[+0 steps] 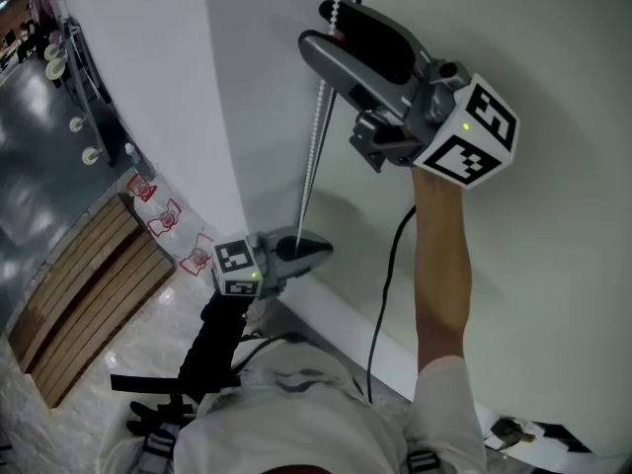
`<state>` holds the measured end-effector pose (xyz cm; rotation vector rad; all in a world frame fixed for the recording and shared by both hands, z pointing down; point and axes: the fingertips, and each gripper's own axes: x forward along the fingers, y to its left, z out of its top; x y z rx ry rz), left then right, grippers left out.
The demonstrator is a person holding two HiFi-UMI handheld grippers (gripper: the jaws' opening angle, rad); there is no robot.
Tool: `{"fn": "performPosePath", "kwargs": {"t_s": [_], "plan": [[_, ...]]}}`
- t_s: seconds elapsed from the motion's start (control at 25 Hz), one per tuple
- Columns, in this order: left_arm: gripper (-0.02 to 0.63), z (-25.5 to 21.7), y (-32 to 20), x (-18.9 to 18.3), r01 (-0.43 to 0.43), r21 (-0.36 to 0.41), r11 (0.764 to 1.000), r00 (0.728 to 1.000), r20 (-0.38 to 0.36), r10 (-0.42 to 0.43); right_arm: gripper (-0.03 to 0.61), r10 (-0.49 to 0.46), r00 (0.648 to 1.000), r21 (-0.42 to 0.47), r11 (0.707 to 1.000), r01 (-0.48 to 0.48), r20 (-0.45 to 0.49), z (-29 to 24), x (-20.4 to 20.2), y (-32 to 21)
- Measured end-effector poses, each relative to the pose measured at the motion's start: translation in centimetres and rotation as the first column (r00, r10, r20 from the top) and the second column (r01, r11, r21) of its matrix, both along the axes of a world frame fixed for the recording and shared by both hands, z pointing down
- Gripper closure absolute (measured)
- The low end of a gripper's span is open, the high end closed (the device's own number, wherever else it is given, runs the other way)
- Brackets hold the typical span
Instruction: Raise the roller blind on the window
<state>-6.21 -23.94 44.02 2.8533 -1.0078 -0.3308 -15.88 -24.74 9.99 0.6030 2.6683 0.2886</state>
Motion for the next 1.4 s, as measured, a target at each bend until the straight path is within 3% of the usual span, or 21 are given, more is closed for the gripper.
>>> {"fn": "performPosePath", "kwargs": {"t_s": [0.36, 0.56, 1.08, 1.4], "plan": [[0.615, -0.1, -0.1, 0.1, -0.005, -0.005, 1.0, 1.0, -0.002, 0.005, 0.455, -0.012, 0.996, -0.023, 1.0, 0.014, 0.083, -3.5, 0.8, -0.1], [0.615, 0.4, 0.1, 0.1, -0.008, -0.009, 1.0, 1.0, 0.001, 0.008, 0.561, 0.04, 0.991, -0.075, 0.997, -0.03, 0.129, -4.1, 1.4, -0.8], [0.615, 1.0, 0.1, 0.2, -0.012, -0.034, 0.999, 1.0, -0.014, 0.011, 0.565, 0.075, 0.994, -0.179, 0.982, -0.06, 0.079, -3.7, 2.0, -1.3], [0.615, 0.7, 0.2, 0.3, -0.015, -0.026, 1.0, 1.0, -0.028, 0.014, 0.566, 0.071, 0.996, -0.175, 0.983, -0.061, 0.049, -2.6, 2.7, -0.5]]}}
